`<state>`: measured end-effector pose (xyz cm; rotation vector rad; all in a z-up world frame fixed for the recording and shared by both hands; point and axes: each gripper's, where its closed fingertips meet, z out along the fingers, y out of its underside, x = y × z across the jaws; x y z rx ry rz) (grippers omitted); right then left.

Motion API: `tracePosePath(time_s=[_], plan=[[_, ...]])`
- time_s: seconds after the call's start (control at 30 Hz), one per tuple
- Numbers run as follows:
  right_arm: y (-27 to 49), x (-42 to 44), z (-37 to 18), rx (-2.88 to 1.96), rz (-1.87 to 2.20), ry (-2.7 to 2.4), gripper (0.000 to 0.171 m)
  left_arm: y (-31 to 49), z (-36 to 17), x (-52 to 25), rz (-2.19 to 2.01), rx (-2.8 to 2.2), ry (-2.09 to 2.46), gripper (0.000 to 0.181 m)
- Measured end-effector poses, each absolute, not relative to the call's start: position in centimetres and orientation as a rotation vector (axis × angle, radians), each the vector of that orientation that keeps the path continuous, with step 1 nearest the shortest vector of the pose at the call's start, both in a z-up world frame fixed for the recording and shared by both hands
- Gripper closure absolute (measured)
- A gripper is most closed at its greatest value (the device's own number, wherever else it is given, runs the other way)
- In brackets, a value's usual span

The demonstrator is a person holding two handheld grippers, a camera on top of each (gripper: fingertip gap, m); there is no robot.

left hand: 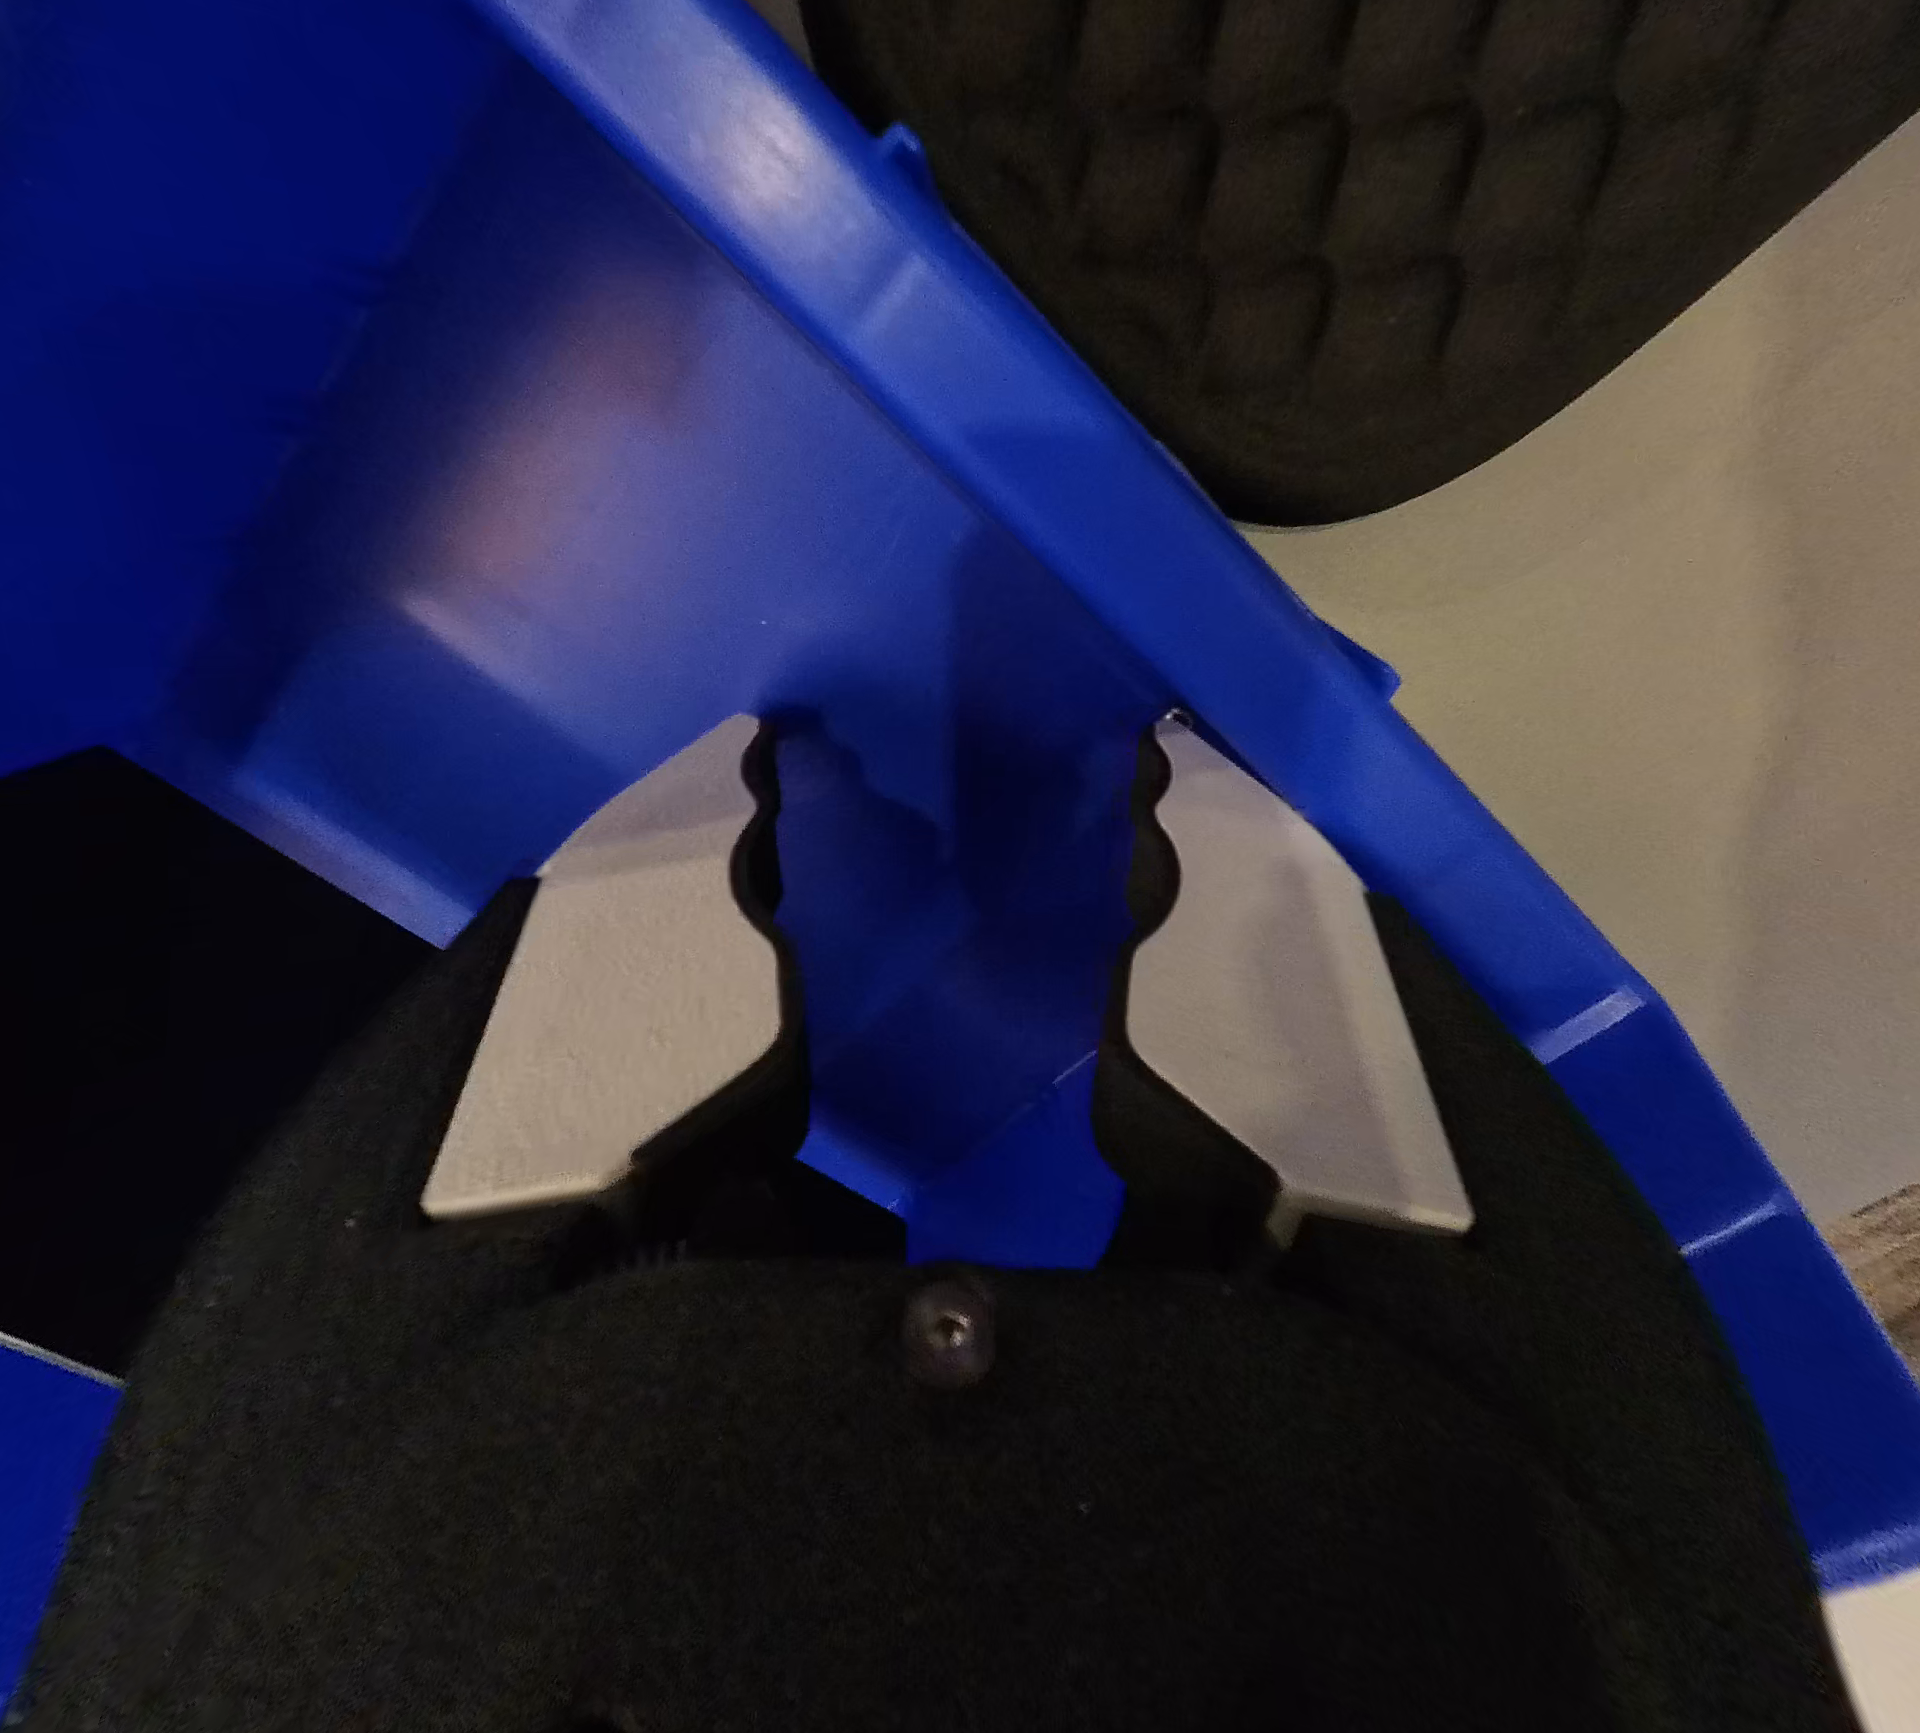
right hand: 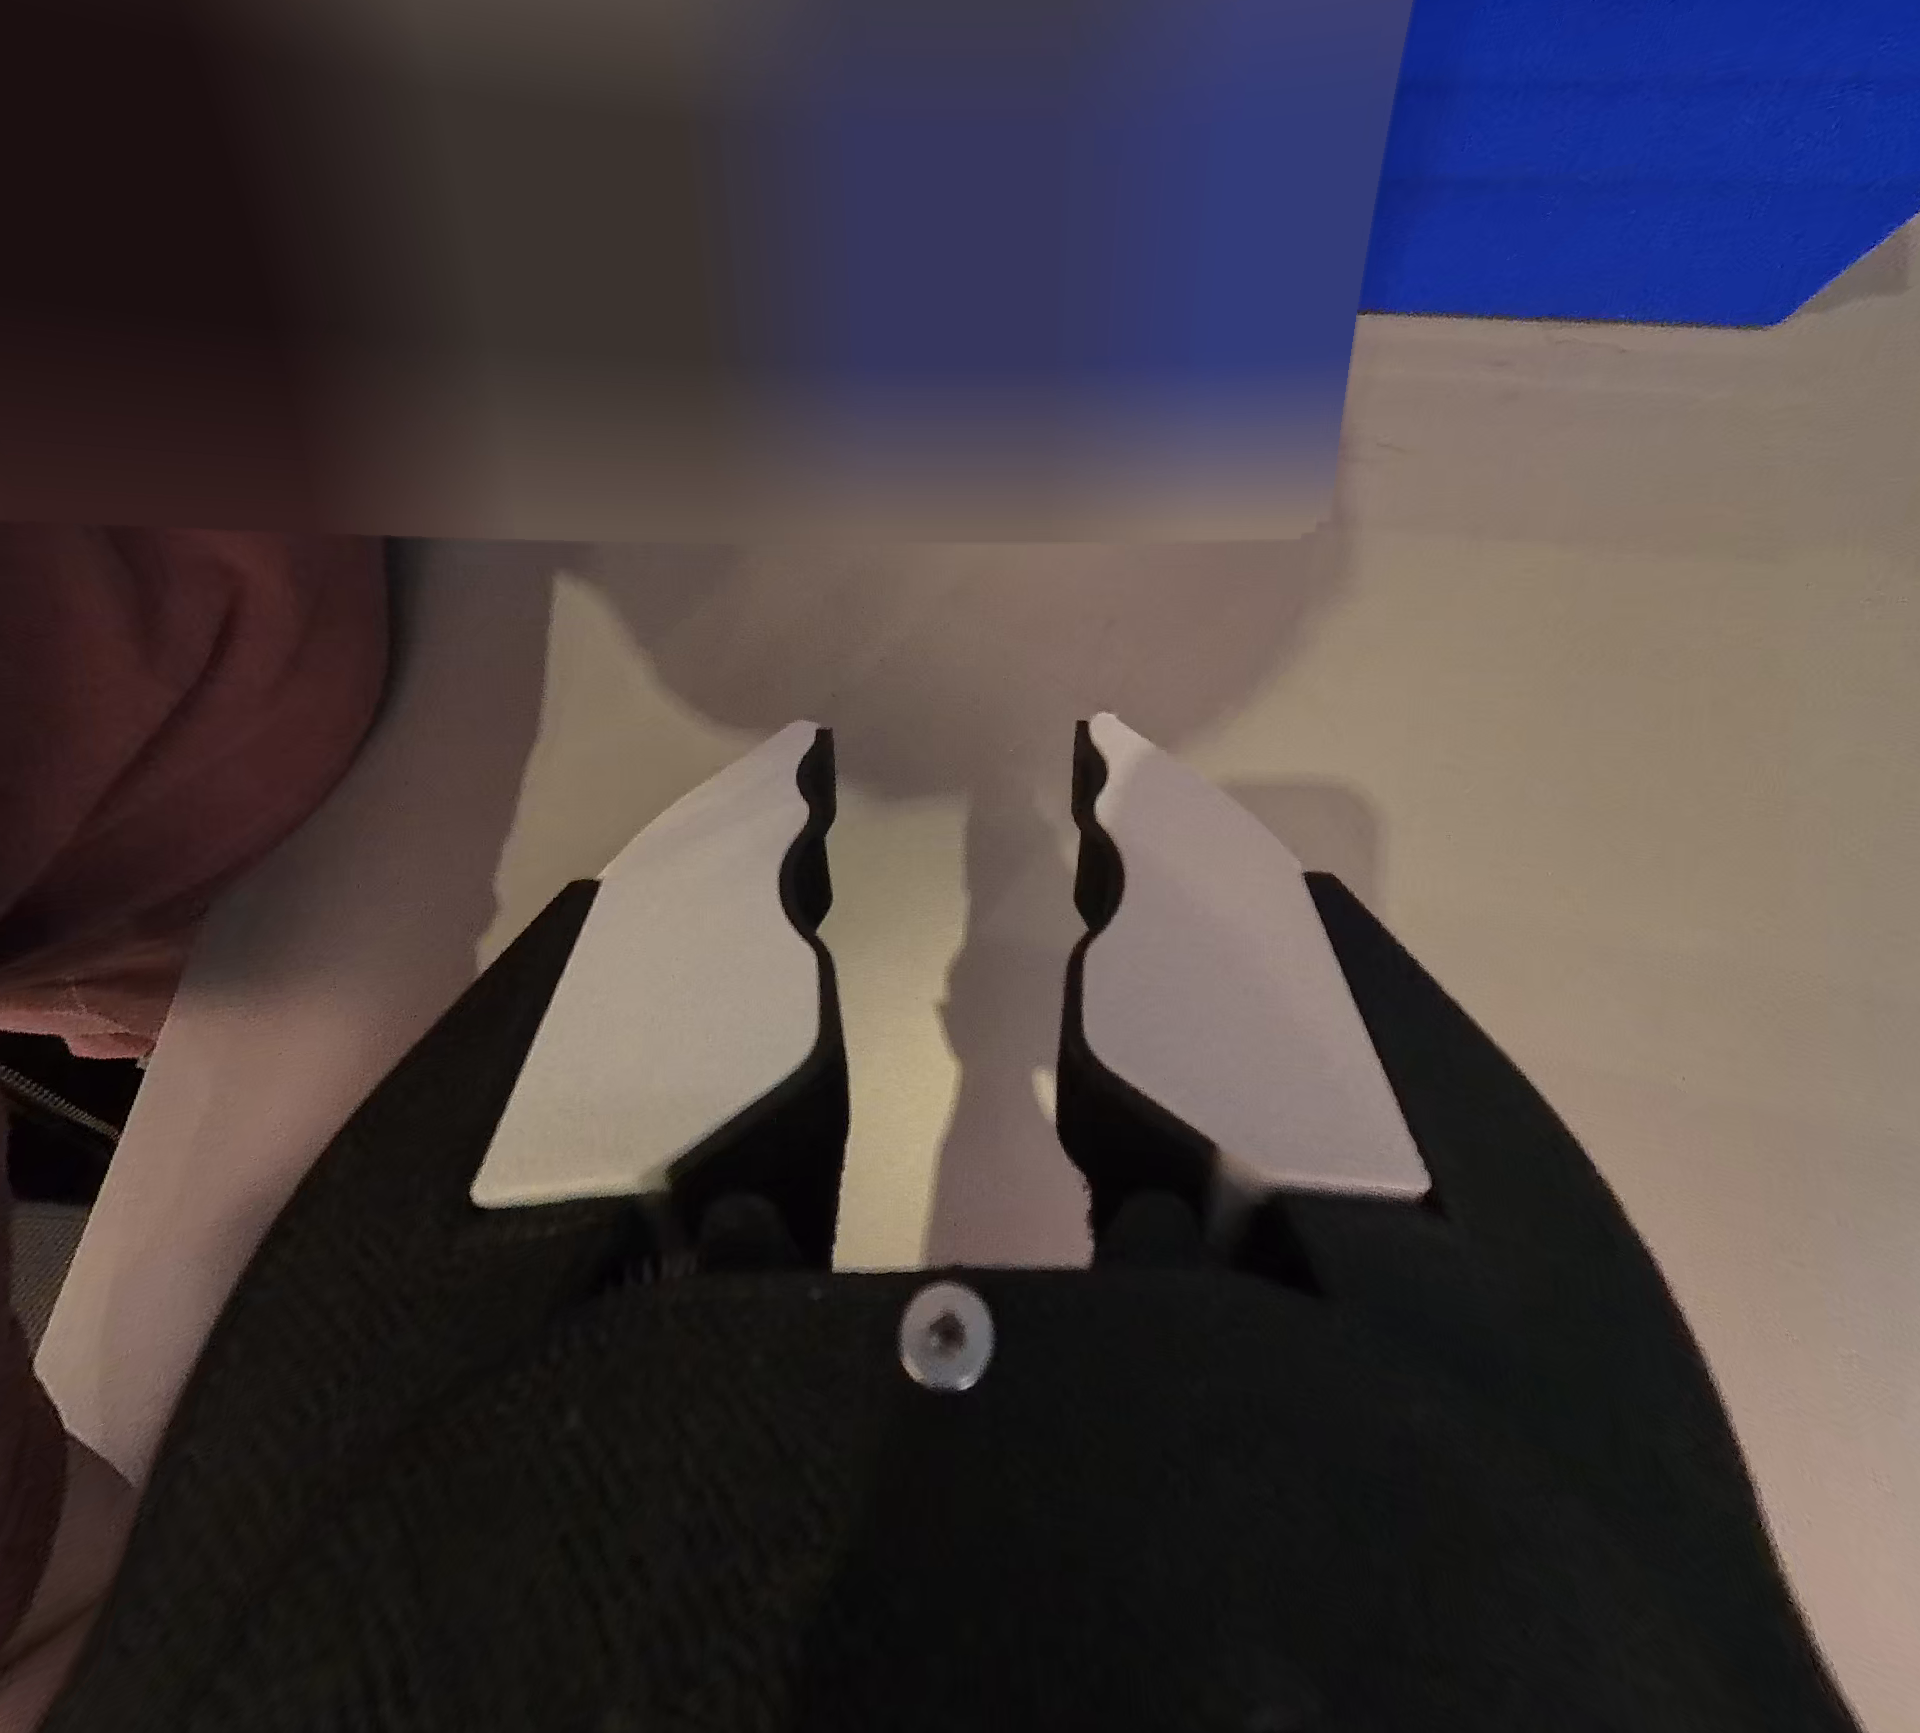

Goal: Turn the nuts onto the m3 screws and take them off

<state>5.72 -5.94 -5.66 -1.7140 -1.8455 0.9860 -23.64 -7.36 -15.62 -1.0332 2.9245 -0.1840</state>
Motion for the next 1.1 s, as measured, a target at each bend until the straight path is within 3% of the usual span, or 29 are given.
tracePosePath(time_s=[0.03, 0.6, 1.1], plan=[[-6.0, 5.7, -5.6, -1.712, 0.988, -1.846, 0.126, -7.3, -15.5, -23.8, -0.187, -1.052, 2.926, 0.114], [-6.2, 5.6, -6.1, -1.714, 1.002, -1.866, 0.123, -6.7, -15.4, -23.1, -0.204, -0.962, 2.881, 0.084], [-6.1, 5.6, -6.2, -1.710, 1.008, -1.866, 0.121, -7.2, -15.6, -22.3, -0.266, -0.943, 2.876, 0.089]])
